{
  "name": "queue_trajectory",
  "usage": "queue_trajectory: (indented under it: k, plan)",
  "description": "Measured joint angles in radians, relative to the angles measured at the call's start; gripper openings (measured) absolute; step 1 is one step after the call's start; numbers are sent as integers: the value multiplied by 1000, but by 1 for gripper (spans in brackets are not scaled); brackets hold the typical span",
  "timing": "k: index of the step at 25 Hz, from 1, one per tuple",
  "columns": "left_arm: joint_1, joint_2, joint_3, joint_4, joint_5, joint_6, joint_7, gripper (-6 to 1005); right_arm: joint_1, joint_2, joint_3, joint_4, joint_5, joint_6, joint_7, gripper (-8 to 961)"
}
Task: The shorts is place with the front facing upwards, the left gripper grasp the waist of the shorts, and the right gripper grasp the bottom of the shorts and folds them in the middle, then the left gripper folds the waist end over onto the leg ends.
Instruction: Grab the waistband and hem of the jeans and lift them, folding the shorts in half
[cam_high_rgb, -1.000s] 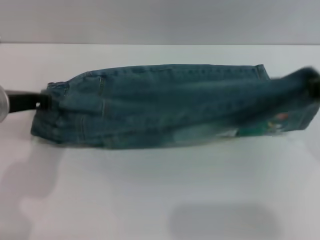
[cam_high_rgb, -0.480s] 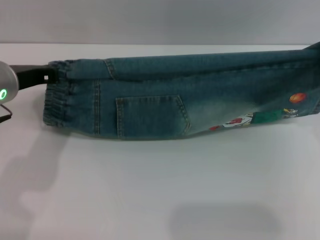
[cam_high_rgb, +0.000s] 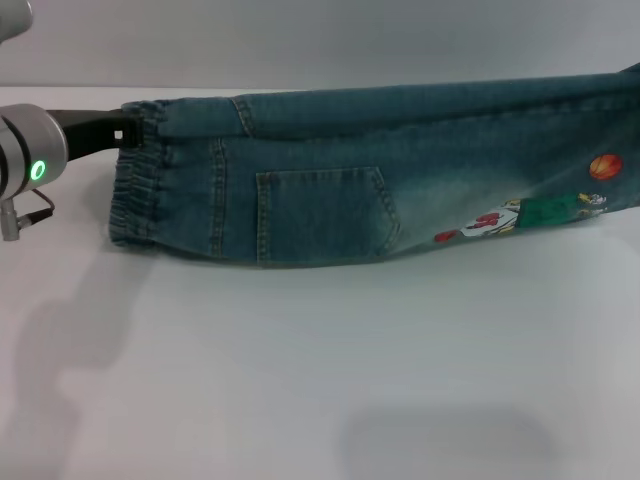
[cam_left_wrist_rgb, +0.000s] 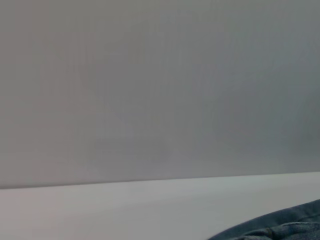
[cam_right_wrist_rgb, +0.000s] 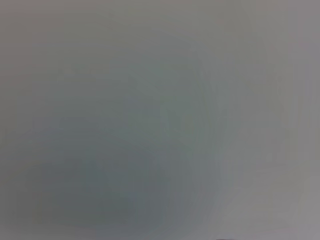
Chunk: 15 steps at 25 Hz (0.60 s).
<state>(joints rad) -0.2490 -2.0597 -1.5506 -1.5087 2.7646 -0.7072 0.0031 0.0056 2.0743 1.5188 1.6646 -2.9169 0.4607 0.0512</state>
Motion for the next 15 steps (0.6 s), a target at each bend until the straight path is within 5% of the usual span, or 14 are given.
queue_trajectory:
  k: [6, 11, 12, 13, 15]
  plan:
    - [-25, -1, 3, 58, -7, 63, 0, 69, 34, 0, 25, -107, 2, -110, 2, 90]
    - [-31, 0, 10, 96, -13, 123, 0, 69, 95, -7, 65, -367, 2, -472, -16, 113]
    - [-39, 1, 26, 166, -16, 245, 0, 69, 122, -9, 90, -438, 2, -548, -23, 117]
    - [-71, 0, 59, 327, -18, 531, -5, 62, 142, -9, 108, -488, 2, -600, -27, 122]
    - [-92, 0, 62, 379, -19, 604, -11, 47, 180, -11, 136, -565, 2, -662, -36, 131]
